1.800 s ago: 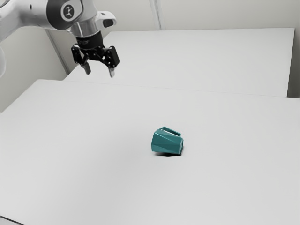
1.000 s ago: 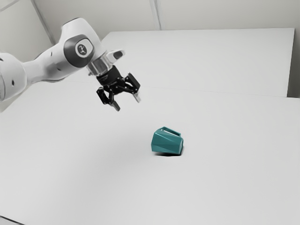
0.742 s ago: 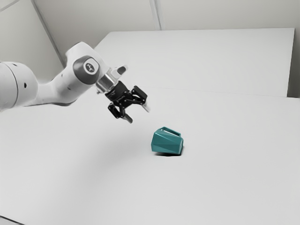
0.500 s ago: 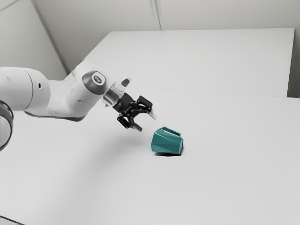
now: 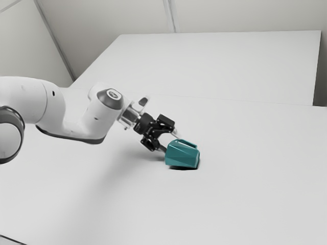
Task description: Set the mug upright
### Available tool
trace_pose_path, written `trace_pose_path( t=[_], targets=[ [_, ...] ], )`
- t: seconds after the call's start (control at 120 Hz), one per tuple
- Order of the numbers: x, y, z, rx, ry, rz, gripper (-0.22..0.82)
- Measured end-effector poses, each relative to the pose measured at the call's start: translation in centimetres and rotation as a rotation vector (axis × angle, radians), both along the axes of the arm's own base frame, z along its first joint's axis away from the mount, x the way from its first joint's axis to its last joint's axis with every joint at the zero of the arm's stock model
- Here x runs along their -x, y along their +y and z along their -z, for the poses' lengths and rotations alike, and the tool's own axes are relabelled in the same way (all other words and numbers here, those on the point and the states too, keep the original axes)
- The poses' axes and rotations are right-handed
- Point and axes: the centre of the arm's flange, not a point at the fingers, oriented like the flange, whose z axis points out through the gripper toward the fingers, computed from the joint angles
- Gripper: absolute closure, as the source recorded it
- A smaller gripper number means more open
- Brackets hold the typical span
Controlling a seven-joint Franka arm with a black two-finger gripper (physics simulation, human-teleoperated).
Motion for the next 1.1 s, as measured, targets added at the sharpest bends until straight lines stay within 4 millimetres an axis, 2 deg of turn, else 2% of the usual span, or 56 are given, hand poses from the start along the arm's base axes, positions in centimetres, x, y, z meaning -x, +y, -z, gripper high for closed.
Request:
trace_pose_path(
  t=[0.067,0.283,0.458,0.825,0.983,1.1],
  targets=[
    [0.1,-0.2,0.5,0.022,-0.004,0.012,0.03],
    [0.5,-0.8,1.0,0.066,-0.040,0.062,0.29],
    [0.7,-1.2,1.7,0.089,-0.063,0.093,0.40],
    [0.7,-2.1,0.8,0.115,-0.138,0.156,0.67],
    [0.7,-2.3,0.5,0.117,-0.167,0.179,0.73],
    [0.7,-2.6,0.0,0.115,-0.194,0.195,0.75]
  ],
)
